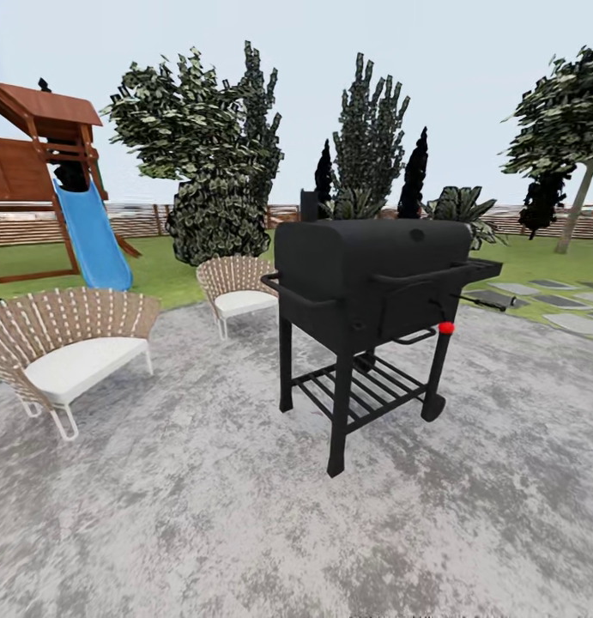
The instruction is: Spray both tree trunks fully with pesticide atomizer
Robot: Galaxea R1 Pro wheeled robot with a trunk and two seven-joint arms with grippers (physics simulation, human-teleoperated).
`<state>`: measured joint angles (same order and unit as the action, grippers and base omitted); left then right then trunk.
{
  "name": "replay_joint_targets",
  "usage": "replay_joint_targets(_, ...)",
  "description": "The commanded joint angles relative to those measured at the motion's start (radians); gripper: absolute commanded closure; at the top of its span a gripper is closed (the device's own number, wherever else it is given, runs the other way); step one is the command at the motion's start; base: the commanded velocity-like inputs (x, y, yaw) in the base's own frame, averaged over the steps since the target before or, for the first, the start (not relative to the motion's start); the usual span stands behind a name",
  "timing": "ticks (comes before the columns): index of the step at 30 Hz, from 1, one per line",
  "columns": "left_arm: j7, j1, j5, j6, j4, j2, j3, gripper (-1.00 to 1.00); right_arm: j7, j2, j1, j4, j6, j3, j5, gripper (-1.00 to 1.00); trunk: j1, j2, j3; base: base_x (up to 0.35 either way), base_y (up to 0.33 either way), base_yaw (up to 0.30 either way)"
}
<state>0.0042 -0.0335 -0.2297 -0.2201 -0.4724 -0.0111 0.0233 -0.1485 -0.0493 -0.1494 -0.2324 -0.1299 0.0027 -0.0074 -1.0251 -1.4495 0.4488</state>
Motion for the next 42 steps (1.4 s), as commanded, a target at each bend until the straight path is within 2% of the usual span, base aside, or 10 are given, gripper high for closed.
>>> replay_joint_targets(1, 0.000, 0.000, -0.002, -0.002, 0.000, -0.001, 0.002, -1.00, -0.002, 0.000, -0.001, 0.001, -0.004, 0.000, -0.001, -1.00, 0.000, -0.001, 0.000, 0.000, 0.000, -0.297)
replay_joint_targets(42, 0.002, 0.000, -0.001, -0.002, 0.000, -0.001, 0.001, -1.00, -0.002, 0.000, -0.001, 0.002, -0.004, 0.000, -0.002, -1.00, 0.000, -0.001, -0.023, 0.000, 0.000, -0.300)
